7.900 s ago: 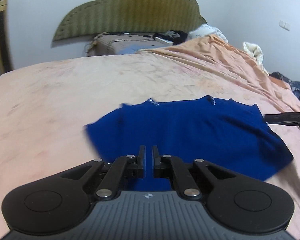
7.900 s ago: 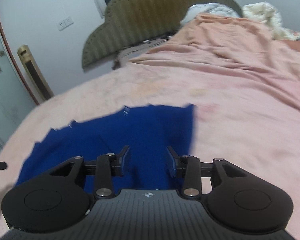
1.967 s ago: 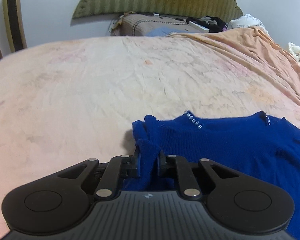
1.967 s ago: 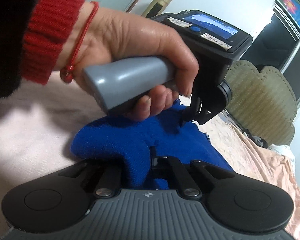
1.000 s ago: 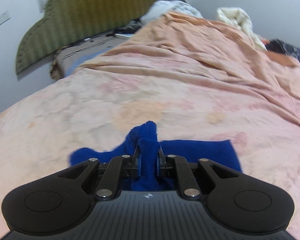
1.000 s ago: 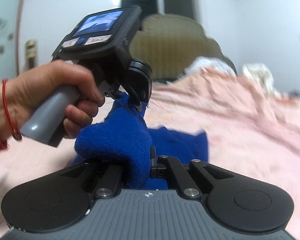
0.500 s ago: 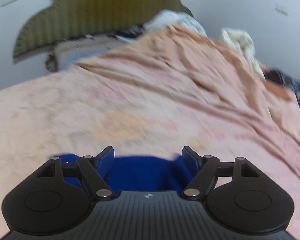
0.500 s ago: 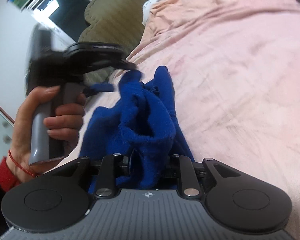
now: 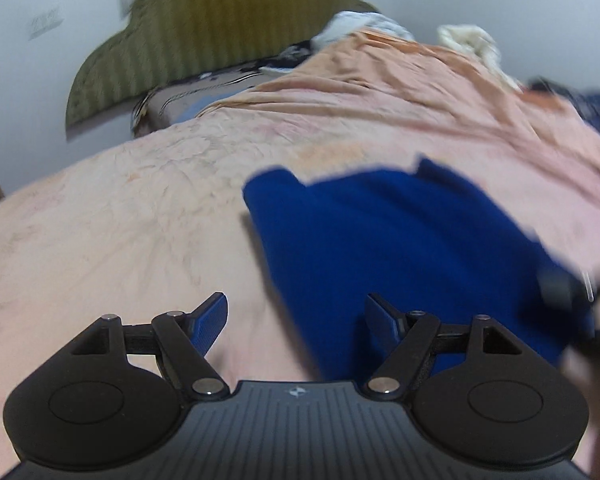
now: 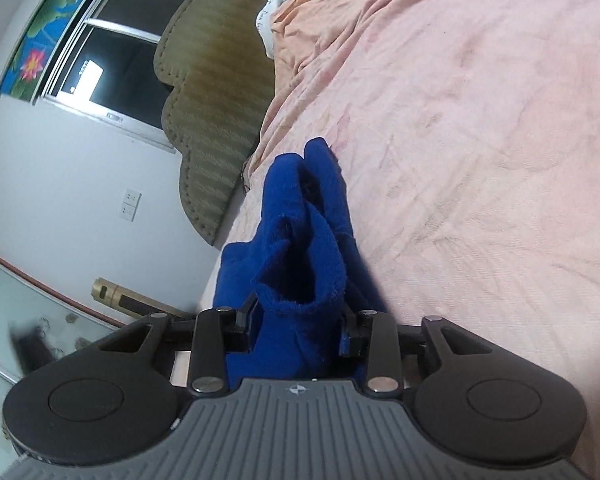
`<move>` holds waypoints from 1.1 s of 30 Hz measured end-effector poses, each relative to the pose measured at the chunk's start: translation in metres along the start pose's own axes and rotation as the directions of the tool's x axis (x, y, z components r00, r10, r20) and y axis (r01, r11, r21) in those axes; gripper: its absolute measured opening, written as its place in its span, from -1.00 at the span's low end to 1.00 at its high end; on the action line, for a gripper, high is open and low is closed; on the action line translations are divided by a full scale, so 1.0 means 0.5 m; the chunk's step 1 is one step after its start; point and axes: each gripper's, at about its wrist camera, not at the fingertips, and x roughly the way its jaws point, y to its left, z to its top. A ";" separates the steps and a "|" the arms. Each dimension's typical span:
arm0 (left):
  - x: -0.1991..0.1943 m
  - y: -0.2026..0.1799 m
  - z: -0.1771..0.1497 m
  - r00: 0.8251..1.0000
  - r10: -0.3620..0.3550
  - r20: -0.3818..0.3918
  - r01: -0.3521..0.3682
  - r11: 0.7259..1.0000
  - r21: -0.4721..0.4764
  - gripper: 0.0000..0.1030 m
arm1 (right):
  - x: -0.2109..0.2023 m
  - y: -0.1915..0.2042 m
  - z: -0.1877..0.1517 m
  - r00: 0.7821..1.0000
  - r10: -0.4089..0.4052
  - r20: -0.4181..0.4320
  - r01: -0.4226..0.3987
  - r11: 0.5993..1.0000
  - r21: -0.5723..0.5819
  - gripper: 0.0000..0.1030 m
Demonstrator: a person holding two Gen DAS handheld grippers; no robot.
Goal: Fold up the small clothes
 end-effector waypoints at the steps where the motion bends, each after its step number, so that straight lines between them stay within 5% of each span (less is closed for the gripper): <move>1: -0.017 -0.010 -0.022 1.000 0.000 0.008 0.000 1.000 0.027 0.57 | 0.001 0.000 0.002 1.000 0.004 -0.002 -0.004 1.000 0.011 -0.23; 8: -0.089 -0.072 -0.109 0.993 -0.047 0.105 0.021 0.970 0.240 0.62 | 0.003 0.005 0.003 1.000 -0.025 -0.015 0.026 0.999 0.025 -0.26; 14: -0.061 -0.097 -0.132 0.993 0.014 0.118 -0.056 0.929 0.365 0.63 | 0.027 0.017 0.004 0.995 -0.087 -0.043 0.087 0.996 0.001 -0.69; 18: -0.065 -0.058 -0.129 0.990 0.055 0.131 -0.090 0.956 0.280 0.65 | 0.029 0.012 0.005 0.997 -0.061 -0.041 0.063 0.997 0.046 -0.77; 22: -0.049 -0.004 -0.128 0.993 0.099 0.070 -0.111 0.976 0.189 0.63 | 0.020 0.012 0.005 0.997 0.049 -0.057 -0.043 0.993 0.106 -0.79; 27: -0.064 0.014 -0.124 0.996 0.050 0.070 -0.061 0.985 0.160 0.63 | 0.023 0.005 0.002 0.994 -0.062 -0.086 0.064 0.997 0.030 -0.71; 33: -0.050 0.015 -0.069 0.997 -0.003 0.080 -0.005 0.995 0.096 0.63 | -0.018 -0.002 0.019 0.994 -0.084 -0.071 0.082 0.996 -0.031 -0.49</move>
